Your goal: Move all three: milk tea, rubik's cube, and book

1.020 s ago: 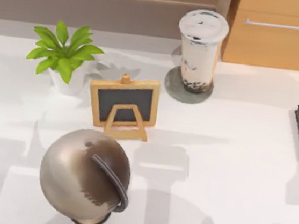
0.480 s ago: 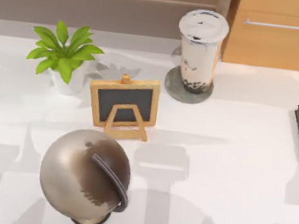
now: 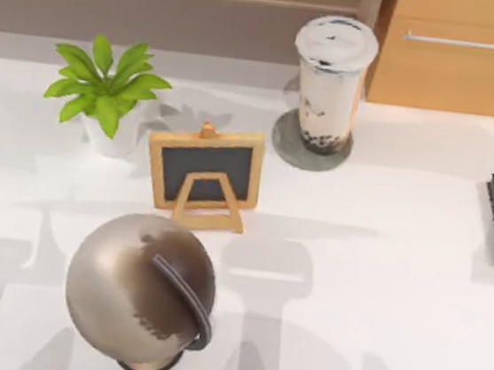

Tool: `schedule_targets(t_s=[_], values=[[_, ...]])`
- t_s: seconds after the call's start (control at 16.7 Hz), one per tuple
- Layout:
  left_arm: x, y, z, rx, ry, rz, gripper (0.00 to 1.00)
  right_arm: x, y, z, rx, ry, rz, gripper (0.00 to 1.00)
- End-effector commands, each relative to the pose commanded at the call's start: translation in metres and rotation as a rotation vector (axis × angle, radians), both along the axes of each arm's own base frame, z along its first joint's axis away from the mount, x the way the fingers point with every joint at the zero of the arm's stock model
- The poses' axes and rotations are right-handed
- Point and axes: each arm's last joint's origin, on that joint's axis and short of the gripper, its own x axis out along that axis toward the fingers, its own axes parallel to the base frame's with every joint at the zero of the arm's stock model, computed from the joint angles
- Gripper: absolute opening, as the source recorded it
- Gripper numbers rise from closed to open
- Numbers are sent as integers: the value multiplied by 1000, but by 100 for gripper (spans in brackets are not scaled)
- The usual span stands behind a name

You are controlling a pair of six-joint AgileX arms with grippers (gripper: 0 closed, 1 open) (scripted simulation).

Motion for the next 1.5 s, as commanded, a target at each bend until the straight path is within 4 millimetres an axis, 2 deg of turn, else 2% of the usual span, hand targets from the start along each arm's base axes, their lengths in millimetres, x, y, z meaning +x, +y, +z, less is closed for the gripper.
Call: schedule_targets(t_s=[0.18, 0.36, 0.48, 0.6, 0.72, 0.84, 0.96, 1.14, 1.5], values=[[0, 0, 0, 0, 0, 0, 100, 41, -12, 45, -8, 2, -5, 100], [0, 0, 0, 0, 0, 0, 100, 106, -36, 69, -9, 35, -8, 100], [0, 0, 0, 0, 0, 0, 100, 154, -57, 70, -6, 61, -7, 100], [0, 0, 0, 0, 0, 0, 100, 199, -82, 61, -3, 80, -6, 100], [0, 0, 0, 0, 0, 0, 100, 236, -106, 47, -1, 88, -6, 100], [0, 0, 0, 0, 0, 0, 100, 265, -129, 31, -2, 89, -5, 100], [0, 0, 0, 0, 0, 0, 100, 286, -148, 17, -5, 81, -4, 100], [0, 0, 0, 0, 0, 0, 100, 303, -166, 4, -10, 70, -5, 100], [0, 0, 0, 0, 0, 0, 100, 305, -167, 2, -10, 71, -2, 100]])
